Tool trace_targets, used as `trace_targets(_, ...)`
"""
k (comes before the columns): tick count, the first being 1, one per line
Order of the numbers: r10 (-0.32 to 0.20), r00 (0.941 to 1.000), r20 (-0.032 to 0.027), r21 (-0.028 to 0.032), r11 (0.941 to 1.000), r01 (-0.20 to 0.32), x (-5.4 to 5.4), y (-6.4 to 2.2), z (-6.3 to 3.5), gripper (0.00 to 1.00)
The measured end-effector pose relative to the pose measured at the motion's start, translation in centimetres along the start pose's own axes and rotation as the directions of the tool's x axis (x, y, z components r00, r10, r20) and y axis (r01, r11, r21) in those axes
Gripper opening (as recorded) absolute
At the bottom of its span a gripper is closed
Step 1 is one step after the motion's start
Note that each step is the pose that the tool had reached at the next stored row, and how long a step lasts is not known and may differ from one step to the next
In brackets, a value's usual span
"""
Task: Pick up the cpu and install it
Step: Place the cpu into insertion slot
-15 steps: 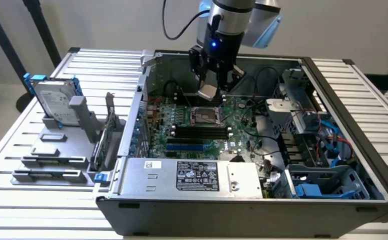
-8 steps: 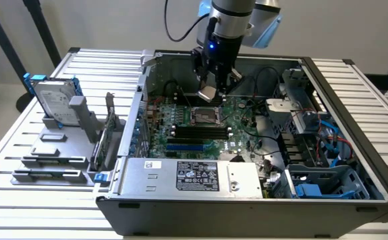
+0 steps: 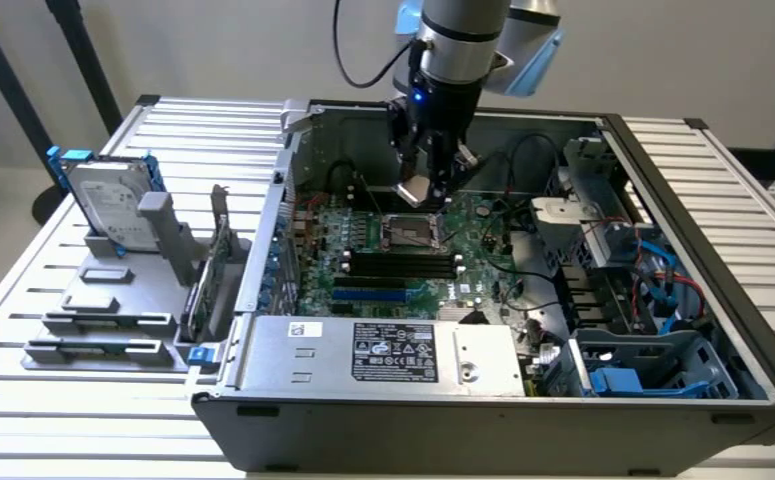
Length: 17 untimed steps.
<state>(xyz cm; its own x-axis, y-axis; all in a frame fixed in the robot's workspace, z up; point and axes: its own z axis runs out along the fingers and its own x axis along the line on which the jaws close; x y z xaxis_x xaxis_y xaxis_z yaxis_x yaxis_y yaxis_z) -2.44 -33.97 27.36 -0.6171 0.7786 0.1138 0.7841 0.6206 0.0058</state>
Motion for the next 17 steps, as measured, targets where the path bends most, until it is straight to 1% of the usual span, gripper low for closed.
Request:
trace_targets(2, 0.037, 0.9993, -0.0002, -0.0038, 0.9993, -0.037, 0.0, 0.00, 0.27, 0.54)
trace_targets(5, 0.091, 0.9958, -0.0006, -0.0093, 0.9958, -0.091, -0.1, 0.00, 0.65, 0.54)
trace_targets(7, 0.127, 0.9920, -0.0011, -0.0130, 0.9919, -0.127, -0.1, -0.01, 0.90, 0.54)
trace_targets(9, 0.163, 0.9867, -0.0015, -0.0170, 0.9866, -0.163, -0.1, -0.01, 1.17, 0.54)
trace_targets(11, 0.198, 0.9803, -0.0021, -0.0211, 0.9801, -0.198, -0.2, -0.01, 1.44, 0.54)
trace_targets(13, 0.234, 0.9723, -0.0028, -0.0253, 0.9720, -0.234, -0.2, -0.01, 1.72, 0.54)
trace_targets(15, 0.268, 0.9634, -0.0036, -0.0292, 0.9630, -0.268, -0.2, -0.01, 1.98, 0.54)
trace_targets(17, 0.303, 0.9530, -0.0048, -0.0329, 0.9525, -0.303, -0.3, -0.01, 2.24, 0.54)
